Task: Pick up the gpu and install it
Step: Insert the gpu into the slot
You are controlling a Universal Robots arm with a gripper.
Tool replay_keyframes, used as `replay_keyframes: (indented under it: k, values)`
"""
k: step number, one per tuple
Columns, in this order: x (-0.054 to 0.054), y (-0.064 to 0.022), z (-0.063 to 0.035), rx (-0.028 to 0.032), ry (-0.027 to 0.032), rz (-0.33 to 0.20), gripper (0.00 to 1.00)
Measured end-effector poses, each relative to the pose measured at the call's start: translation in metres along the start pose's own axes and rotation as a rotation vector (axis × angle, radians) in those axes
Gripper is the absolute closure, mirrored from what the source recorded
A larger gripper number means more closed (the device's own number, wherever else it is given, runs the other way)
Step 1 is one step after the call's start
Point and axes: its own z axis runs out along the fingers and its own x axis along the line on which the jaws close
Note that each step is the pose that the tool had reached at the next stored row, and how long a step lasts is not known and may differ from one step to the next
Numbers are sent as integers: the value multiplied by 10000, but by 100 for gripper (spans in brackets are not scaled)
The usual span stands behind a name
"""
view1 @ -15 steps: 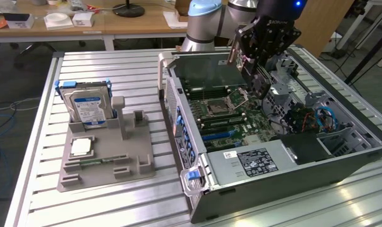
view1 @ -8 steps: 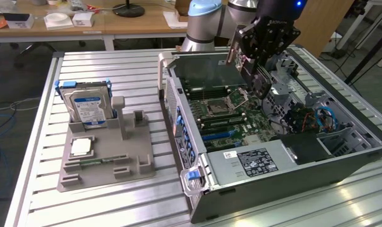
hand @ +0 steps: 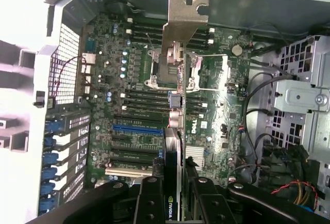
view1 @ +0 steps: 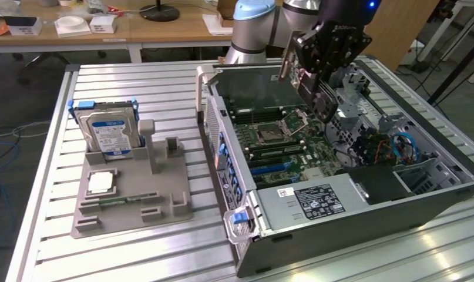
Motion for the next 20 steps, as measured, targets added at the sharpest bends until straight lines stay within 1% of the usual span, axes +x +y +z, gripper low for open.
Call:
replay_keyframes:
  k: [8, 20]
  values:
    - [0, 0, 0, -17, 27, -701, 74]
    - [0, 0, 1, -51, 80, -2103, 74]
